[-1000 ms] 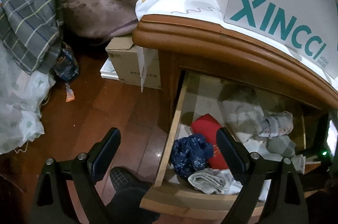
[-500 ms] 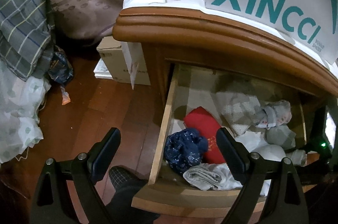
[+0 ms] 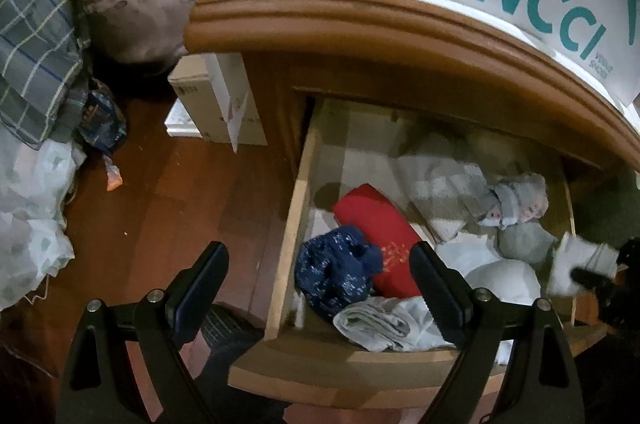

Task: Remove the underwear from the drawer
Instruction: 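Close the right tool on the rolled white cloth in the drawer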

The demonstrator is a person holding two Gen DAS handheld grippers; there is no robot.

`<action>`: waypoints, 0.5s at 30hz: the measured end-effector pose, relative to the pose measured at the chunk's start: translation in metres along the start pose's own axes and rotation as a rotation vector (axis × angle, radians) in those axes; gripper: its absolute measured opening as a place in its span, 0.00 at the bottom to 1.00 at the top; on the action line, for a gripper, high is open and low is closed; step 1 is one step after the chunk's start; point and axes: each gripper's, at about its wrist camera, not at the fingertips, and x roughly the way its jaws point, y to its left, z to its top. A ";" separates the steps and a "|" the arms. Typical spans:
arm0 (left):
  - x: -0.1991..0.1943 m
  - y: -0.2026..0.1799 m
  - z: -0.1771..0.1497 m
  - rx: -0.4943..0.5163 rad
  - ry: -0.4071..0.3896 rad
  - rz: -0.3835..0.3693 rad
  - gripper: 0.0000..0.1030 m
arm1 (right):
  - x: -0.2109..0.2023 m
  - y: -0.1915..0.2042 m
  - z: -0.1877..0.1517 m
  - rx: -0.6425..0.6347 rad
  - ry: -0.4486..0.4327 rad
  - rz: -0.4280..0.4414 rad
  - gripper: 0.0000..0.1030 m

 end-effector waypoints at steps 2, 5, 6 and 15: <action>0.005 -0.001 -0.002 -0.003 0.033 -0.033 0.87 | -0.010 -0.002 -0.007 0.068 -0.080 -0.022 0.41; 0.012 -0.008 -0.005 0.005 0.092 -0.091 0.87 | -0.010 -0.013 -0.010 0.151 -0.165 -0.010 0.41; 0.014 -0.010 -0.006 0.010 0.106 -0.102 0.87 | -0.014 -0.014 -0.010 0.164 -0.179 0.001 0.41; 0.049 -0.037 -0.012 0.032 0.313 -0.127 0.87 | -0.012 -0.024 -0.024 0.302 -0.234 0.112 0.41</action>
